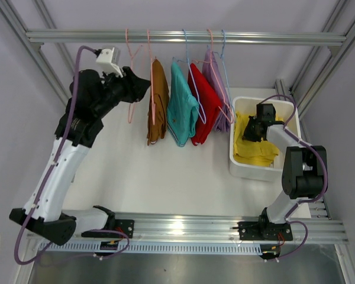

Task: Remove the trousers from the hanger
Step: Place the hanger at the clothesline, then pick up the hanger from the clothesline.

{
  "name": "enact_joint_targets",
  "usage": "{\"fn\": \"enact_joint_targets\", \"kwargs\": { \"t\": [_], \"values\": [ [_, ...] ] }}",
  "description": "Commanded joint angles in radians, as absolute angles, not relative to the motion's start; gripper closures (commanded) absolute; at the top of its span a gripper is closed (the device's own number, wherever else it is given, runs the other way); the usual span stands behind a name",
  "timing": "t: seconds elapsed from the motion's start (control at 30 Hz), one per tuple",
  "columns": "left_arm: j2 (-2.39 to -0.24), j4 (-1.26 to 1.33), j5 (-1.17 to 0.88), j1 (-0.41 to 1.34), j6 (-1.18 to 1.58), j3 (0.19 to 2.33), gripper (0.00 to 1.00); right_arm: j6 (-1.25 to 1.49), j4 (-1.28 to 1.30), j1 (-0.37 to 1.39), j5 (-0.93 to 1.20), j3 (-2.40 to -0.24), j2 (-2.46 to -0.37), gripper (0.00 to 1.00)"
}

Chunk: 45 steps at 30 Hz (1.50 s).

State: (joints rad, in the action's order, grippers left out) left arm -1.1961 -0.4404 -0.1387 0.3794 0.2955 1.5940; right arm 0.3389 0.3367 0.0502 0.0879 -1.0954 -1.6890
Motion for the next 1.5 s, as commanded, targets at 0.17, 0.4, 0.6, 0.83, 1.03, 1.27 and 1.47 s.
{"fn": "enact_joint_targets", "kwargs": {
  "t": [0.17,0.4,0.6,0.83,1.03,1.27,1.47],
  "values": [
    [-1.321,-0.416,-0.184,0.368,0.324,1.614,0.54,0.334,0.330,0.071,0.141,-1.097,-1.700,1.00],
    [-1.405,-0.374,-0.238,0.357,0.360,1.611,0.54,0.334,0.325,0.072,0.143,-1.097,-1.710,1.00],
    [-1.456,-0.341,-0.350,0.316,0.455,1.606,0.54,0.331,0.325,0.072,0.141,-1.097,-1.713,1.00],
    [-1.454,-0.239,-0.468,0.287,0.554,1.574,0.54,0.334,0.324,0.072,0.144,-1.095,-1.718,1.00],
    [-1.459,-0.186,-0.538,0.285,0.617,1.563,0.57,0.331,0.327,0.074,0.147,-1.095,-1.721,1.00],
    [-1.468,-0.146,-0.568,0.285,0.657,1.526,0.60,0.324,0.333,0.067,0.147,-1.095,-1.717,1.00],
    [-1.482,-0.118,-0.586,0.284,0.689,1.513,0.60,0.324,0.331,0.067,0.149,-1.094,-1.717,1.00]
  ]
}}
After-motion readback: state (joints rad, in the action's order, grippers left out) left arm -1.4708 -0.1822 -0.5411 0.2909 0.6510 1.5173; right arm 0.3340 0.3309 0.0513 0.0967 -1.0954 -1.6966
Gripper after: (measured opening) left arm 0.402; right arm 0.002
